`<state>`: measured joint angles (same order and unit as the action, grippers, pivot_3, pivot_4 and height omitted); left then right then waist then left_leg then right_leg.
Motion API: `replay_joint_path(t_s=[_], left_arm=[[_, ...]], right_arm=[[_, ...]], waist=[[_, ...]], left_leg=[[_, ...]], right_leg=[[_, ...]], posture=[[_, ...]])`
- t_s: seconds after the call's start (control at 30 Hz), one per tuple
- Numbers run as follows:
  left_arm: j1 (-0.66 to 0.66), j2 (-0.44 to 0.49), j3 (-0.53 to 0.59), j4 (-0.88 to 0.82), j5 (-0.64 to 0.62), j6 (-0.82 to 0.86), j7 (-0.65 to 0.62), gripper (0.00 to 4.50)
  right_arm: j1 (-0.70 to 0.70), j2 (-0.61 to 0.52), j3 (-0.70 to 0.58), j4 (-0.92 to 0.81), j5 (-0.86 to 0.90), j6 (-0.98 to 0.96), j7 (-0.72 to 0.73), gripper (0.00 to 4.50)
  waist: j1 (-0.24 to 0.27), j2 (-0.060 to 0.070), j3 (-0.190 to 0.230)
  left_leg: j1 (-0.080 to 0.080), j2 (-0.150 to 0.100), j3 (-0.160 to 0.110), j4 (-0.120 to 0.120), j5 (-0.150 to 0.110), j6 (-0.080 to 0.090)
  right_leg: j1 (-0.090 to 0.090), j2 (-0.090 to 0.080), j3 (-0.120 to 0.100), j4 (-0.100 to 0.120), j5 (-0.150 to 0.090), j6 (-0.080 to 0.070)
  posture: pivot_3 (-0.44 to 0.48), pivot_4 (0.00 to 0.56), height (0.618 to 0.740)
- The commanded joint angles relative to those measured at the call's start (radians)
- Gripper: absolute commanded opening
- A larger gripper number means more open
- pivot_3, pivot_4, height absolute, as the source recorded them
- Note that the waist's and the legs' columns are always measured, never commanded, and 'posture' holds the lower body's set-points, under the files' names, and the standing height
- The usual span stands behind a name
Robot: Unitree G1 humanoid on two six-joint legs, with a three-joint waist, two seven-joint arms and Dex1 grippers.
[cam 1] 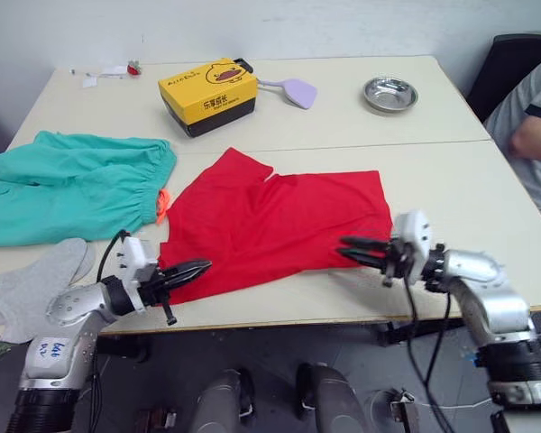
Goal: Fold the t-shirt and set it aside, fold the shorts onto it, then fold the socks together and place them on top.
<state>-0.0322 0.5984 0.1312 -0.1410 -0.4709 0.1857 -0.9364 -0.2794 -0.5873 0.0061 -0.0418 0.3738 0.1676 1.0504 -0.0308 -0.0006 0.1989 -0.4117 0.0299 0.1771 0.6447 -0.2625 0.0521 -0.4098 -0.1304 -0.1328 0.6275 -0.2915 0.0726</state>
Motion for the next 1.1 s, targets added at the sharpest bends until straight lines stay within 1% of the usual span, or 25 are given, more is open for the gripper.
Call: replay_joint_path(t_s=[0.03, 0.1, 0.2, 0.33, 0.43, 0.57, 0.6, 0.63, 0.67, 0.73, 0.8, 0.87, 0.9, 0.97, 1.0, 1.1], left_arm=[[-0.025, -0.057, -0.071, 0.007, 0.092, -0.035, 0.081, 0.00], [-0.025, -0.065, -0.074, 0.012, 0.119, -0.028, 0.112, 0.00], [-0.007, -0.052, -0.072, 0.023, 0.151, -0.024, 0.129, 0.00], [0.024, -0.019, -0.048, 0.049, 0.164, -0.035, 0.125, 0.00], [0.045, 0.020, -0.010, 0.080, 0.155, -0.064, 0.096, 0.00], [0.068, 0.043, 0.074, 0.084, 0.056, -0.090, 0.013, 0.00], [0.076, 0.054, 0.101, 0.072, 0.014, -0.080, -0.022, 0.00], [0.085, 0.070, 0.131, 0.054, -0.032, -0.056, -0.055, 0.00], [0.094, 0.092, 0.153, 0.038, -0.058, -0.029, -0.074, 0.17], [0.109, 0.134, 0.177, 0.014, -0.068, -0.014, -0.108, 0.59], [0.137, 0.192, 0.173, -0.001, -0.025, -0.060, -0.165, 1.22], [0.154, 0.224, 0.169, -0.002, 0.021, -0.122, -0.190, 1.90], [0.155, 0.228, 0.163, 0.005, 0.042, -0.181, -0.211, 2.22], [0.164, 0.248, 0.134, 0.024, 0.103, -0.269, -0.244, 2.86], [0.163, 0.253, 0.115, 0.040, 0.142, -0.309, -0.247, 2.87], [0.123, 0.230, 0.085, 0.095, 0.217, -0.343, -0.170, 2.87]], right_arm=[[0.000, 0.044, 0.076, 0.007, -0.167, -0.109, -0.126, 0.06], [-0.009, 0.040, 0.065, 0.051, -0.197, -0.123, -0.157, 0.06], [-0.010, -0.013, 0.019, 0.128, -0.214, -0.161, -0.161, 0.06], [-0.004, -0.084, -0.051, 0.222, -0.202, -0.205, -0.152, 0.06], [0.006, -0.150, -0.125, 0.313, -0.184, -0.248, -0.134, 0.06], [0.000, -0.180, -0.205, 0.385, -0.129, -0.285, -0.107, 0.06], [0.001, -0.182, -0.225, 0.383, -0.100, -0.297, -0.080, 0.06], [0.013, -0.187, -0.244, 0.350, -0.041, -0.266, -0.023, 0.06], [0.030, -0.199, -0.252, 0.311, 0.001, -0.243, 0.034, 0.02], [0.068, -0.230, -0.246, 0.238, 0.045, -0.228, 0.130, 0.43], [0.102, -0.255, -0.230, 0.189, 0.052, -0.238, 0.189, 0.96], [0.117, -0.269, -0.212, 0.172, 0.027, -0.275, 0.220, 1.68], [0.113, -0.269, -0.202, 0.178, 0.008, -0.304, 0.227, 2.04], [0.096, -0.255, -0.187, 0.197, -0.012, -0.314, 0.220, 2.77], [0.088, -0.252, -0.171, 0.215, -0.036, -0.333, 0.219, 3.08], [0.061, -0.250, -0.112, 0.283, -0.125, -0.393, 0.204, 3.08]], waist=[[0.004, -0.001, 0.000], [0.007, -0.001, 0.000], [0.006, -0.001, 0.000], [0.004, -0.001, 0.000], [0.003, -0.001, 0.000], [-0.001, -0.001, 0.000], [-0.001, -0.001, 0.000], [-0.001, -0.001, 0.000], [0.000, -0.001, 0.000], [0.002, -0.001, 0.000], [0.004, -0.001, 0.000], [0.004, -0.001, 0.000], [0.004, -0.001, 0.000], [0.003, -0.001, 0.000], [0.003, -0.001, 0.000], [0.003, -0.001, 0.000]], left_leg=[[0.000, 0.000, 0.000, 0.000, 0.000, 0.000], [-0.001, 0.000, 0.000, 0.000, 0.000, -0.001], [-0.004, -0.001, 0.000, 0.000, 0.000, -0.002], [-0.004, 0.000, 0.000, 0.001, 0.000, -0.001], [-0.003, 0.000, 0.000, 0.001, 0.000, 0.000], [-0.001, 0.001, 0.000, 0.000, -0.001, 0.002], [-0.001, 0.001, 0.000, 0.000, -0.001, 0.001], [-0.001, 0.001, 0.000, 0.000, -0.001, 0.001], [-0.001, 0.001, 0.000, 0.000, -0.001, 0.001], [-0.001, 0.001, 0.000, 0.000, -0.001, 0.001], [-0.001, 0.001, 0.000, 0.000, -0.001, 0.002], [-0.001, 0.001, 0.000, 0.000, -0.002, 0.003], [-0.001, 0.001, 0.000, 0.000, -0.003, 0.004], [-0.001, 0.001, 0.000, -0.001, -0.004, 0.004], [-0.001, 0.001, 0.000, -0.001, -0.004, 0.004], [-0.001, 0.000, 0.000, -0.005, -0.004, 0.003]], right_leg=[[0.000, 0.000, 0.000, 0.000, 0.000, 0.000], [-0.001, 0.000, 0.000, -0.001, 0.000, 0.000], [-0.003, 0.000, 0.000, -0.001, 0.000, 0.000], [-0.003, 0.000, -0.001, -0.001, 0.000, 0.000], [-0.002, 0.000, -0.001, -0.001, 0.000, 0.000], [-0.001, 0.001, 0.000, -0.001, 0.000, -0.001], [-0.002, 0.001, 0.000, -0.001, 0.000, -0.001], [-0.002, 0.001, 0.000, -0.001, 0.000, -0.001], [-0.002, 0.001, 0.000, -0.001, 0.000, -0.001], [-0.002, 0.001, -0.001, -0.001, 0.000, -0.001], [-0.001, 0.001, -0.001, -0.001, 0.000, -0.001], [0.000, 0.000, -0.001, -0.002, 0.000, -0.001], [0.000, 0.000, 0.000, -0.003, 0.000, 0.000], [0.000, 0.000, 0.000, -0.004, 0.000, 0.000], [-0.001, 0.000, 0.000, -0.005, 0.000, 0.000], [-0.002, 0.000, 0.001, -0.006, -0.001, -0.001]], posture=[[0.000, 0.150, 0.740], [0.000, 0.150, 0.740], [0.000, 0.150, 0.740], [0.000, 0.150, 0.740], [0.000, 0.150, 0.740], [0.000, 0.150, 0.740], [0.000, 0.150, 0.740], [0.000, 0.150, 0.740], [0.000, 0.150, 0.740], [0.000, 0.150, 0.740], [0.000, 0.150, 0.740], [0.000, 0.150, 0.740], [0.000, 0.150, 0.740], [0.000, 0.150, 0.740], [0.000, 0.150, 0.740], [0.000, 0.150, 0.740]])
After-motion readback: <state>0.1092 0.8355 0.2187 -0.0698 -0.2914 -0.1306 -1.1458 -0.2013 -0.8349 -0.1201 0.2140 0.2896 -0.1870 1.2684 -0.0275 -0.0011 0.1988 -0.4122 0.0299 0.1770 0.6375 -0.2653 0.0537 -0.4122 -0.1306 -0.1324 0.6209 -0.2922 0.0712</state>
